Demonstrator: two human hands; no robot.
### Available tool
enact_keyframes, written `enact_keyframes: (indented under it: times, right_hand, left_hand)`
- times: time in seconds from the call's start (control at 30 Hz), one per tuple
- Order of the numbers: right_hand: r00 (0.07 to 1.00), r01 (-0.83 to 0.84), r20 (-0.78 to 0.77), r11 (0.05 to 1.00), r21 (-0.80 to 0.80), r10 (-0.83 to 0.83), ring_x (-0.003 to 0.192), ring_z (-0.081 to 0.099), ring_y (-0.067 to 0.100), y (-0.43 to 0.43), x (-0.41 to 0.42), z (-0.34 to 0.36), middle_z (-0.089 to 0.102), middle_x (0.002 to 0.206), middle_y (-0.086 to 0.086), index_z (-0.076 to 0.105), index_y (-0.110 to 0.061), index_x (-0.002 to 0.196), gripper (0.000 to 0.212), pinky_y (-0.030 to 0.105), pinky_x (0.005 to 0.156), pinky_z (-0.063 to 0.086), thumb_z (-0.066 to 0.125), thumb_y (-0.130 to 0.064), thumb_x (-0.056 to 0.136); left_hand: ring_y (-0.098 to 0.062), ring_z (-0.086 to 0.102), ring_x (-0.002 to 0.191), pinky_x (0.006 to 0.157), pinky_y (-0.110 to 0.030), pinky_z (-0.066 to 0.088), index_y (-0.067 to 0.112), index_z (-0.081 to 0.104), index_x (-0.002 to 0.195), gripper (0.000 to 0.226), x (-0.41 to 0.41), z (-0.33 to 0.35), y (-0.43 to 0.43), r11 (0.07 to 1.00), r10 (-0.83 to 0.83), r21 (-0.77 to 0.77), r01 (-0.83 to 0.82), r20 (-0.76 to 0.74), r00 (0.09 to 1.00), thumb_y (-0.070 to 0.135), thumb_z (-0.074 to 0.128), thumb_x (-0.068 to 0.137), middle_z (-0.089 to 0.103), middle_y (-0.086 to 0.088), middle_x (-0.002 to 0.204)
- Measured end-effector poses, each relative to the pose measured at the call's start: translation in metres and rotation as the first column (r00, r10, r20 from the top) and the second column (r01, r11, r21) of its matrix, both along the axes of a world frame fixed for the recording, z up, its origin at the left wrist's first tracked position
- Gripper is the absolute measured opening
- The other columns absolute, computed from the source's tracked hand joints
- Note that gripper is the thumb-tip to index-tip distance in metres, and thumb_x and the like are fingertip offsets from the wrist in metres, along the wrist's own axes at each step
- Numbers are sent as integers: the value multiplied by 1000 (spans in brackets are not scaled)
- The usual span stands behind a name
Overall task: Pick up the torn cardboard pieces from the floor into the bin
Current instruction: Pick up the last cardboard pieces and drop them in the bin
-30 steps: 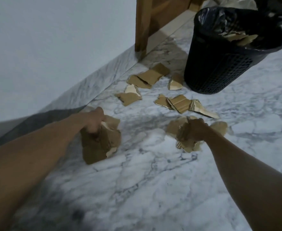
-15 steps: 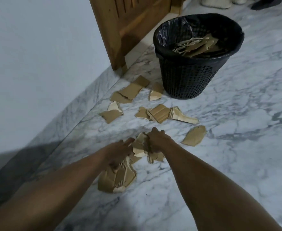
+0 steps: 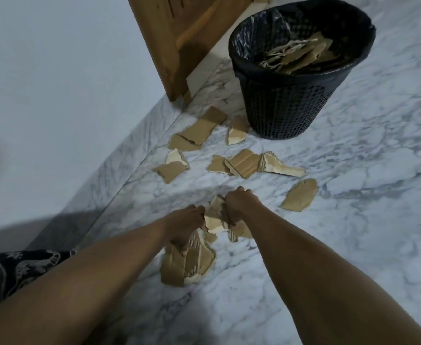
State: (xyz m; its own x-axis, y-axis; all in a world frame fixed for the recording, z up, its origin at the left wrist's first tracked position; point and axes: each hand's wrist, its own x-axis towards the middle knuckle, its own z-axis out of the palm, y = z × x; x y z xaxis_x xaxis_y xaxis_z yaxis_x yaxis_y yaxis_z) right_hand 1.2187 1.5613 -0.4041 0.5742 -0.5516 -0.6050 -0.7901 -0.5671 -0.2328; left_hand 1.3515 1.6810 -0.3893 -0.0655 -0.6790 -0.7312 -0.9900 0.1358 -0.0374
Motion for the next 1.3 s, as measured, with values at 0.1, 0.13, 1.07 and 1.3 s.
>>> enact_keyframes:
  times: [0.1,0.13,1.07,1.3]
  right_hand:
    - [983,162,85,986,41,-165,118,52,39,1,-19,-4,53,126,20,40,-9,131,49,48,93,46,63,-25,90]
    - [972,205,104,977,57,-210,112,58,37,1,-27,-6,58,119,17,41,-10,126,50,46,91,49,67,-27,87]
    - [-238,839,820,314,443,-521,73,71,28,-177,30,309,72,96,11,64,-16,108,29,45,66,60,61,-15,80]
    - [-266,853,805,259,452,-530,68,62,25,-200,46,304,69,87,9,66,-19,88,10,44,63,58,58,-14,86]
  left_hand:
    - [-30,45,117,94,-38,42,10,43,137,78,-1,0,-5,998,26,53,-25,-20,999,36,81,75,38,-13,136]
    - [-30,51,110,89,-37,44,9,44,134,65,0,-1,-8,998,46,46,-45,-26,999,30,76,81,46,-15,134]
    - [-22,51,74,58,-32,38,1,52,101,11,99,280,-288,730,88,-468,-498,-658,748,4,56,92,49,-13,95]
    - [-33,56,119,100,-39,49,5,53,132,52,84,249,-330,528,229,-64,-847,-949,215,37,58,92,58,-14,132]
